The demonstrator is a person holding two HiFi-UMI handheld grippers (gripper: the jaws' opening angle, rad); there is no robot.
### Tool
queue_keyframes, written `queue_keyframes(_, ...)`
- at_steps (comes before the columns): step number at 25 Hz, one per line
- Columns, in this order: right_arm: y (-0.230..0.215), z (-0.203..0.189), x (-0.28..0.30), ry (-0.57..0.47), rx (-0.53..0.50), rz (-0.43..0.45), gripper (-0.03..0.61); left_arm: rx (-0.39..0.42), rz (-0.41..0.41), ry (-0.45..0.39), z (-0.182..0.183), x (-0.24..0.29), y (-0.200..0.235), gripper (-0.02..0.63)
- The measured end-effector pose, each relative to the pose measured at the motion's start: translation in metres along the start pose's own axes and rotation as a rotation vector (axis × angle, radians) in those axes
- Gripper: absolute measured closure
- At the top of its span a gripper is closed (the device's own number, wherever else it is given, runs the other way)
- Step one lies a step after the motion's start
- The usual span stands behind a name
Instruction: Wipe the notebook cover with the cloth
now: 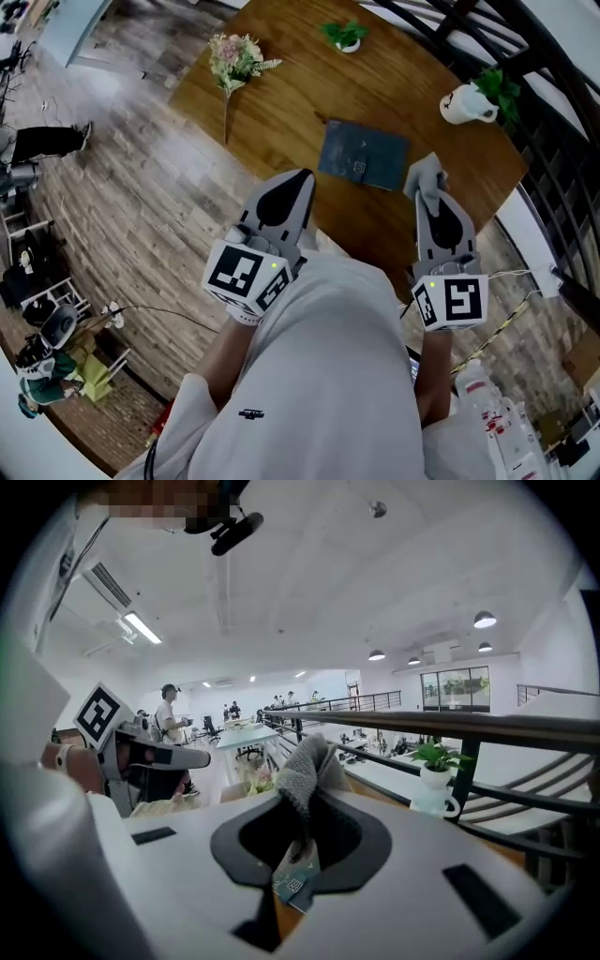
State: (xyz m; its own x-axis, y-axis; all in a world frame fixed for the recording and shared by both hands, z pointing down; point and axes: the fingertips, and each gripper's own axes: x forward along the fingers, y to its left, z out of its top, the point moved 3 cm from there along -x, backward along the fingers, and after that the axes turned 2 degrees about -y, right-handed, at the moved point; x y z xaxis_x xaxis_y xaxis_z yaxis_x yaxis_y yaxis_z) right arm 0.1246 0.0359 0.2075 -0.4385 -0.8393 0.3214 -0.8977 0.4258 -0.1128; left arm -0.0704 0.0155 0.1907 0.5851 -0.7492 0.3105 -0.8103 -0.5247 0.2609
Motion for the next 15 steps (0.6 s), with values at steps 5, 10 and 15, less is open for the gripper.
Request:
queue_keyframes(5,-0.007,0.025,-0.032,-0.086,-0.036,-0.067,0.541,0.078,-0.019,-0.094,0.034,-0.017,-0.012,0.595)
queue_keyframes(10,-0.010,0.036,-0.062,-0.134,-0.056,-0.120,0.541,0.119,-0.031,-0.141,0.050,-0.027,-0.018,0.595)
queue_keyframes(15,-0.011,0.037,-0.082,-0.145,-0.076,-0.144,0.541,0.134,-0.041,-0.161,0.055,-0.026,-0.021,0.595)
